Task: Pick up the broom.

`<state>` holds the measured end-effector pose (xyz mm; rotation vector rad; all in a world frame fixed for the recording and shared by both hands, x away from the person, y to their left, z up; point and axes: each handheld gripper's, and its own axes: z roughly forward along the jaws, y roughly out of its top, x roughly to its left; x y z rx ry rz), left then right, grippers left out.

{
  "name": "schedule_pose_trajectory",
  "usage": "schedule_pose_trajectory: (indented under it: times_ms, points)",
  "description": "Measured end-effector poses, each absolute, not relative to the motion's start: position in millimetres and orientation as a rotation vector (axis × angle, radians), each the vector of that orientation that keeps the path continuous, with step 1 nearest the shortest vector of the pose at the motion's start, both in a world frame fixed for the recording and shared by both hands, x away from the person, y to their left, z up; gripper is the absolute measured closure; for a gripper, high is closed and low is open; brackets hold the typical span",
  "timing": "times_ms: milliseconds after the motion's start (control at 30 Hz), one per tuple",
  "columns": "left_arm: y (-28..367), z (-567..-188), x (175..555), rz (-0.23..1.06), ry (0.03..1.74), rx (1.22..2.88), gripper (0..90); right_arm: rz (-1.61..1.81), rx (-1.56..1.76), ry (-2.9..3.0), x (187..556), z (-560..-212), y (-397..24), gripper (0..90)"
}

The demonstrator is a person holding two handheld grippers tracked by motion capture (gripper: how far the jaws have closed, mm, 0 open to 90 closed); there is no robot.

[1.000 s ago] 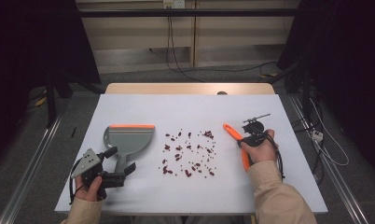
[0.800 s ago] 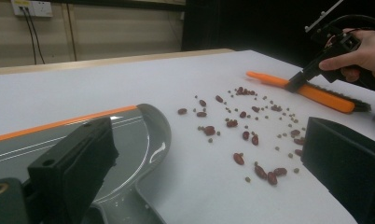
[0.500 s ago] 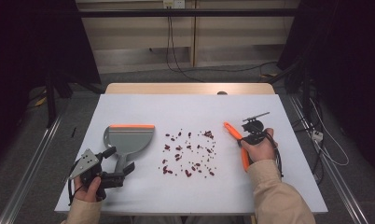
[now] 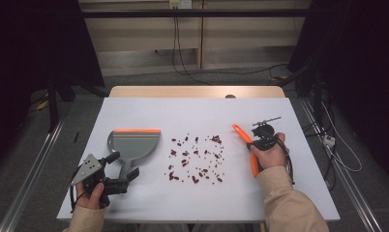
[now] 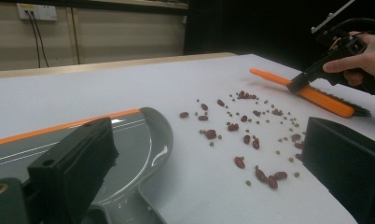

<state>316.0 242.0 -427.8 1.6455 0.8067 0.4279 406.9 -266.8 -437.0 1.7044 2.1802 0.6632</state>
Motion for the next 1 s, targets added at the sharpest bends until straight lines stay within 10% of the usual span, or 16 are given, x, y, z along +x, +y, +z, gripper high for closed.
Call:
schedule_pose_trajectory:
  times_ms: [1000]
  points:
    - [202, -401, 323, 0.392, 0.719, 1.685, 2.9, 1.584, 1.523, 1.583, 327, -413, -297, 71.0]
